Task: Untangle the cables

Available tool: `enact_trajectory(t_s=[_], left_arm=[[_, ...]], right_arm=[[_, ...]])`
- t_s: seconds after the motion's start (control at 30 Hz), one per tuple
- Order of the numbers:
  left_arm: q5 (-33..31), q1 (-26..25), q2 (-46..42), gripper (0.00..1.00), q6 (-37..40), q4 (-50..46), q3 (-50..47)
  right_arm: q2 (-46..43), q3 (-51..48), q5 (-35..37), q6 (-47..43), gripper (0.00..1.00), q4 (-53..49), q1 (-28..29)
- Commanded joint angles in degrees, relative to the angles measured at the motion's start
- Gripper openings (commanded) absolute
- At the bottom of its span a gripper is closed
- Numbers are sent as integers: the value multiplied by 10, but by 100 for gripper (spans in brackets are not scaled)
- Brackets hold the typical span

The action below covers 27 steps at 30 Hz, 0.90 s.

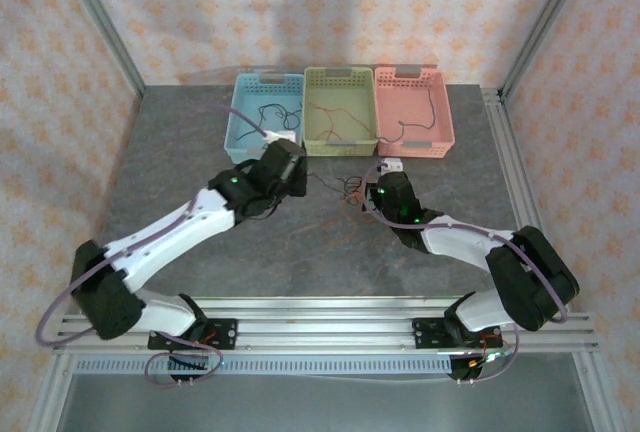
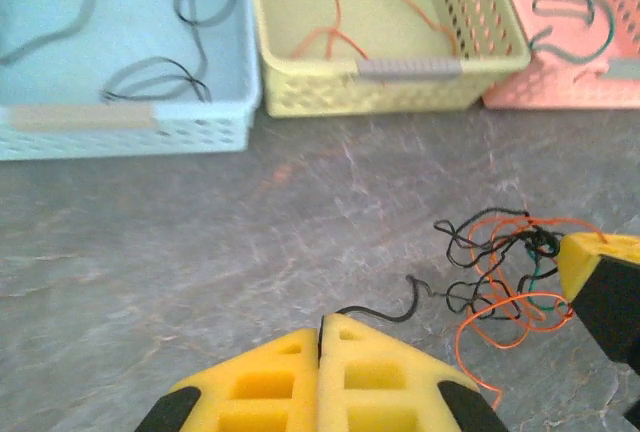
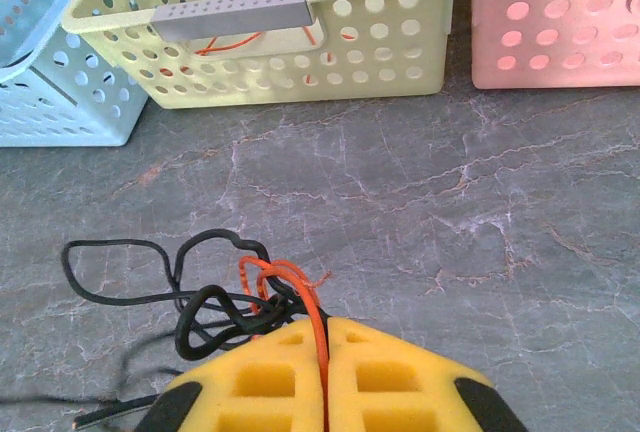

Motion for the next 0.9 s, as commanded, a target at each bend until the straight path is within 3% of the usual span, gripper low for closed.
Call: enact_trajectory(t_s=[0.0,0.4,0.87], left_arm=[[-80,7,-63,0,7,-101,5],[-212,18,-316,0,-8,-174,-16],[-262,19,-381,0,-10,-207,25]], right_arm=[[-8,-7,16,6,0,16,-2],[-7,-9,51,2,0,10,-2],[-6,-7,95,6,0,-6,-3]])
